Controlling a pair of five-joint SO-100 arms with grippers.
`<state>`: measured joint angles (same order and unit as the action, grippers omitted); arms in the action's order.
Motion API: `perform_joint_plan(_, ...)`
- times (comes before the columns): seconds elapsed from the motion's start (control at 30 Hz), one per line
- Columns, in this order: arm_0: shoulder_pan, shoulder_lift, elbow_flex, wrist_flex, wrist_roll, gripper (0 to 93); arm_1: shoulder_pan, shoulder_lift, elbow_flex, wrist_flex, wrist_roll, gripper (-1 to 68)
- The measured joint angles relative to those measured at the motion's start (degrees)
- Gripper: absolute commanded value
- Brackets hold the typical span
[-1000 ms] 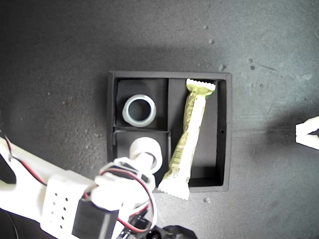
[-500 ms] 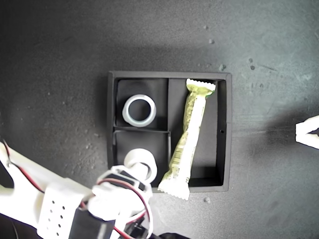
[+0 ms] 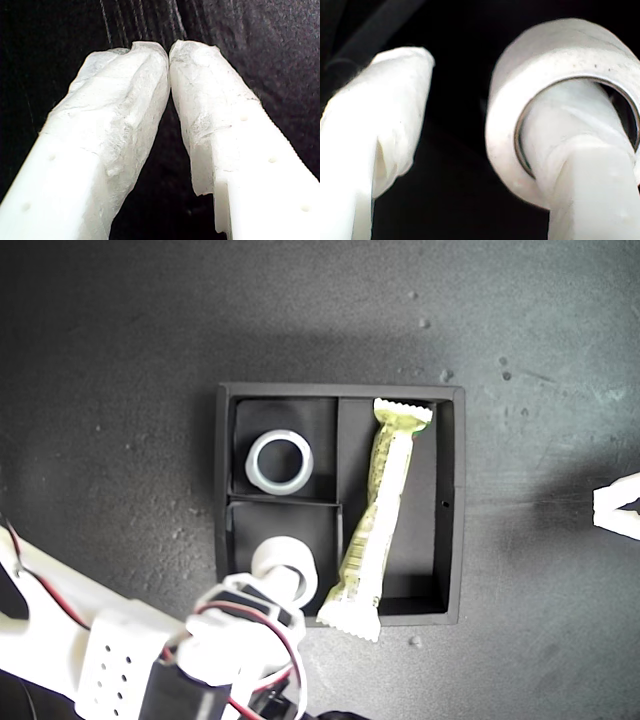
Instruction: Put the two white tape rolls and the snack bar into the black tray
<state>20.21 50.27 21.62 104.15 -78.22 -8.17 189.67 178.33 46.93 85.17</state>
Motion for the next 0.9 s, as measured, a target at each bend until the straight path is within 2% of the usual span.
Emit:
perform_joint_plan(0.1, 0.0, 0.0, 0.0, 0.0, 0.2, 7.5, 0.0, 0.0, 0.0, 0.0, 0.0, -0.3)
perform_joint_plan(0.17, 0.0, 0.0, 0.0, 0.0, 0.4, 15.7, 0.0, 0.0, 0.0, 0.2, 0.0, -0.3)
perform_joint_plan(0.23, 0.0, 0.0, 0.0, 0.0, 0.3, 15.8, 0.0, 0.0, 0.0, 0.4, 0.0, -0.3)
perform_joint_plan(0.33, 0.0, 0.0, 0.0, 0.0, 0.3, 3.1, 0.0, 0.0, 0.0, 0.4, 0.0, -0.3)
perform_joint_plan(0.37, 0.0, 0.0, 0.0, 0.0, 0.3, 4.9, 0.0, 0.0, 0.0, 0.4, 0.0, -0.3)
perform_joint_plan(0.43, 0.0, 0.0, 0.0, 0.0, 0.4, 15.5, 0.0, 0.0, 0.0, 0.4, 0.0, -0.3)
perform_joint_plan(0.77, 0.0, 0.4, 0.0, 0.0, -0.1, 13.7, 0.0, 0.0, 0.0, 1.1, 0.0, -0.3)
perform_joint_plan(0.9, -0.3, 5.6, 4.8, 0.0, 0.0, 6.9, 0.0, 0.0, -0.1, 1.9, 0.0, -0.3)
